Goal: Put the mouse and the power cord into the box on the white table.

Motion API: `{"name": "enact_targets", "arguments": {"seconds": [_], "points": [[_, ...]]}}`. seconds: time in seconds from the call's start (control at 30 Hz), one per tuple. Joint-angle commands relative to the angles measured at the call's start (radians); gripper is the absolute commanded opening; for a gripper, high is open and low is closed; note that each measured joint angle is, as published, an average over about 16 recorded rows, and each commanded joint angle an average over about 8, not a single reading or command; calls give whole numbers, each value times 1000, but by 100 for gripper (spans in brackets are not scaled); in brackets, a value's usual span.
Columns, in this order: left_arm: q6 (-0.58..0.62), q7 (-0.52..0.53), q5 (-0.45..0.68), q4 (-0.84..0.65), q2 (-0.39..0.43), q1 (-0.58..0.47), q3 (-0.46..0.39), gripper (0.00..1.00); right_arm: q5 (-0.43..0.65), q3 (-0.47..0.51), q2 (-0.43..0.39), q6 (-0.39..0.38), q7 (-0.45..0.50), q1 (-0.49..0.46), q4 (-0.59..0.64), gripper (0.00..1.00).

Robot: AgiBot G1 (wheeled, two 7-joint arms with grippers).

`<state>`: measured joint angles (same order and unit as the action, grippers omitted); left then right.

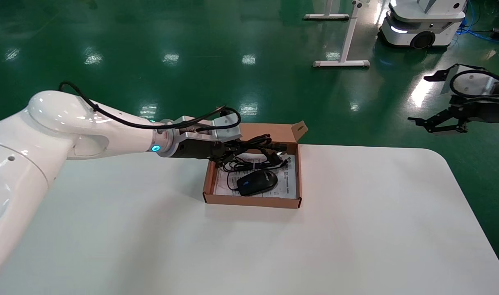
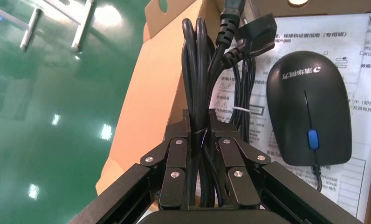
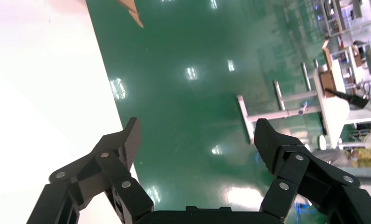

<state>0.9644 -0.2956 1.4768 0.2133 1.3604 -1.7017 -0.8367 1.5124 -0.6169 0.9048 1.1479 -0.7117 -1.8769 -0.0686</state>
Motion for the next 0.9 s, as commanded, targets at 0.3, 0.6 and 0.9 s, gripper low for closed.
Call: {"name": "enact_targets", "arguments": {"seconds": [0.3,0.6,0.9], "points": [[-7,-5,-23,25,-2,21,-7,100,-9,5,-37,12,21,3,-7,100],[52,49,-102,138,-82,88,55,100,-105,46,-69,54,130,102,-157,100],[133,123,-211,295,-195,179,140,100,-222,96,-108,105,264,223,-340,100]]}}
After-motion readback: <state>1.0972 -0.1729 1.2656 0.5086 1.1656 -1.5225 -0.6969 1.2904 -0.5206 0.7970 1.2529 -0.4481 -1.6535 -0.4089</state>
